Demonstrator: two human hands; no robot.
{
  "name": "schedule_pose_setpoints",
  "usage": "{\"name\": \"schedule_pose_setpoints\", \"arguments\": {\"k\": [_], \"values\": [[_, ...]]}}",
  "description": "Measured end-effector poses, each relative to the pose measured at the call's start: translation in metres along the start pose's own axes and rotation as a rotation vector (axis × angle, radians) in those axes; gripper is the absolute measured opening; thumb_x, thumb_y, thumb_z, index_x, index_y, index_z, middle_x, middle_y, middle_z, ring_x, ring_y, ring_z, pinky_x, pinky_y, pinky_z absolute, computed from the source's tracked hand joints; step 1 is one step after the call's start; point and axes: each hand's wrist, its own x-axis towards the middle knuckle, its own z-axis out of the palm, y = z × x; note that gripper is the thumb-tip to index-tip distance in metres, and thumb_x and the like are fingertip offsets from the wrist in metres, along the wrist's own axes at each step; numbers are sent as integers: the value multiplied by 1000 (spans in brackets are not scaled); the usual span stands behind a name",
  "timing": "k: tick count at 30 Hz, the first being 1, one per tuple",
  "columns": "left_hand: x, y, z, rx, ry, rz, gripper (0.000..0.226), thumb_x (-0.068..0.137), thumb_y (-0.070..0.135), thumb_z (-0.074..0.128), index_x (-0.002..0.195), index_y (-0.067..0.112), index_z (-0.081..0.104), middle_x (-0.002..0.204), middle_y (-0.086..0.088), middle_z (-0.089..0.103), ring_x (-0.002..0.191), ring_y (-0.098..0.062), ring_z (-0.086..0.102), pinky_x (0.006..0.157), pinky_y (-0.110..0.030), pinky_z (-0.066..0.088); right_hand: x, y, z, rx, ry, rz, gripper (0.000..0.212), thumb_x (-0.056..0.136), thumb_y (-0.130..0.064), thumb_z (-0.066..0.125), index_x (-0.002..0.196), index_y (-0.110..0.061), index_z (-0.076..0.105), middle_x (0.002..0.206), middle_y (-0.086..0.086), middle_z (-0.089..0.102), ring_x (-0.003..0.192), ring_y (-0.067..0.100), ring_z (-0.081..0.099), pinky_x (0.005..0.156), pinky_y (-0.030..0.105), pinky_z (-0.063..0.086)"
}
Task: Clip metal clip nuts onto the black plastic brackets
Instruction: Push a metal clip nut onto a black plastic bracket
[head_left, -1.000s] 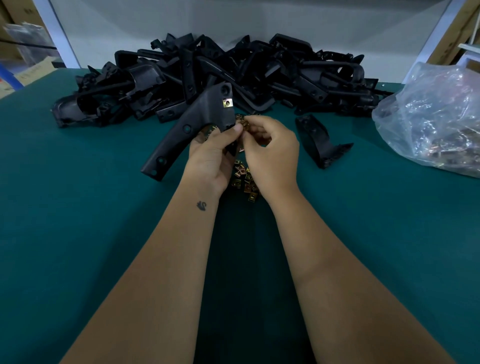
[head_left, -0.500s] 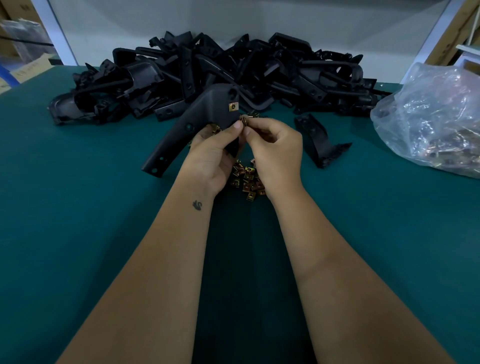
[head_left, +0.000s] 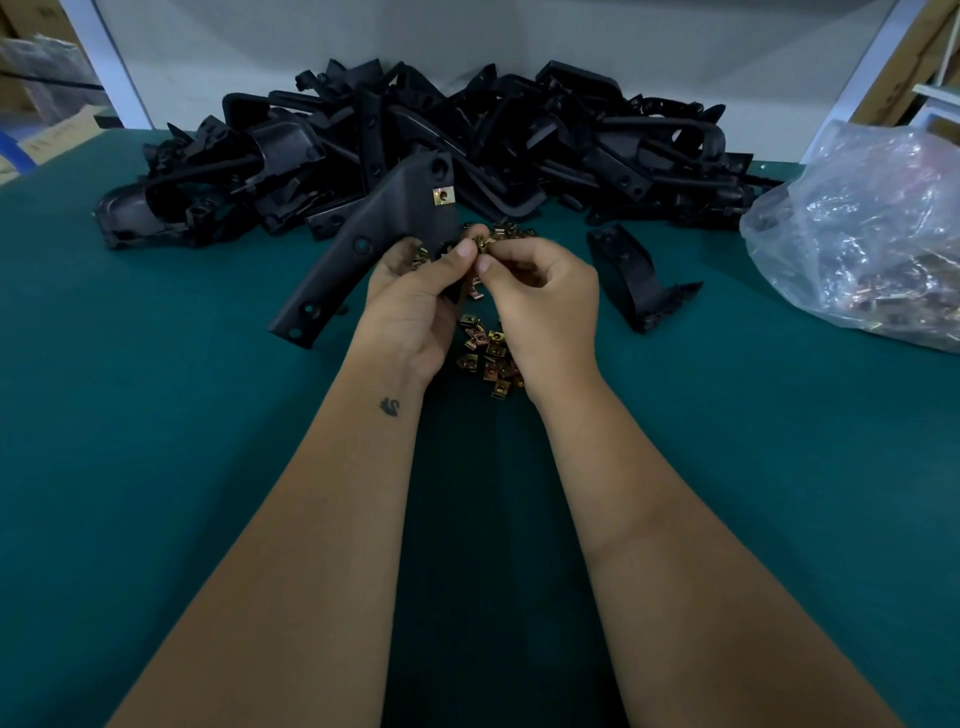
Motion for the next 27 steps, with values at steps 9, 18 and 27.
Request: {"name": "schedule_pose_setpoints", "arguments": {"k": [9, 18, 27], "values": [[-3, -2, 1, 9, -16, -1, 26, 90, -13, 57, 102, 8, 46, 83, -11, 76, 81, -16, 74, 86, -33, 59, -10, -5, 15, 176, 139, 164, 8, 83, -7, 74, 87, -14, 74, 82, -6, 72, 71, -7, 64, 62, 7, 46], [-5, 1, 2, 241, -80, -13, 11, 92, -4, 61, 101, 3, 60, 90, -8, 75, 87, -17, 71, 83, -27, 59, -9, -9, 9, 168, 105, 145, 10, 88, -3, 68, 89, -12, 71, 79, -8, 68, 68, -10, 63, 63, 6, 46], [-9, 1, 3, 239, -130, 70, 18, 92, -6, 59, 98, 11, 57, 90, -10, 75, 92, -19, 72, 83, -32, 58, -12, -10, 14, 104, 132, 103, 8, 88, -8, 68, 87, -16, 69, 80, -10, 66, 71, -9, 60, 65, 7, 45]]}}
